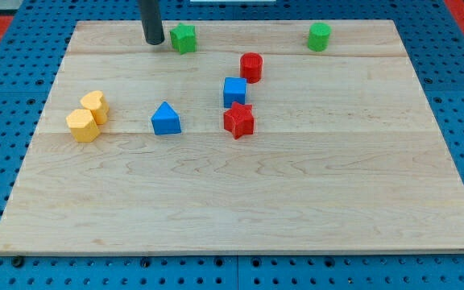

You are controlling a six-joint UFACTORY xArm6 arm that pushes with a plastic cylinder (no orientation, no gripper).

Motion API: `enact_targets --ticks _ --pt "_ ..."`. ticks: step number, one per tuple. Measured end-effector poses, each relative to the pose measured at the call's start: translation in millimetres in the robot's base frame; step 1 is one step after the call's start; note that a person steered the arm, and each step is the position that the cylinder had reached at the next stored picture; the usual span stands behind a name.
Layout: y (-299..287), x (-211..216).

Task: Nudge the green star a bit right

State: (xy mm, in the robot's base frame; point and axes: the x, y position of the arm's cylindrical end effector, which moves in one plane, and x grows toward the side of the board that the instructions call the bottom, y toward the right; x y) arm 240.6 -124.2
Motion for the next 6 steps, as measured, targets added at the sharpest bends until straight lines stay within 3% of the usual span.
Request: enact_targets --ticks 1,2,3,5,6 --pt "68.6 8.3" --pt "74.9 15.5" --pt "1.9 10.2" --pt "85.9 0.7" --pt "32.1 -15.9"
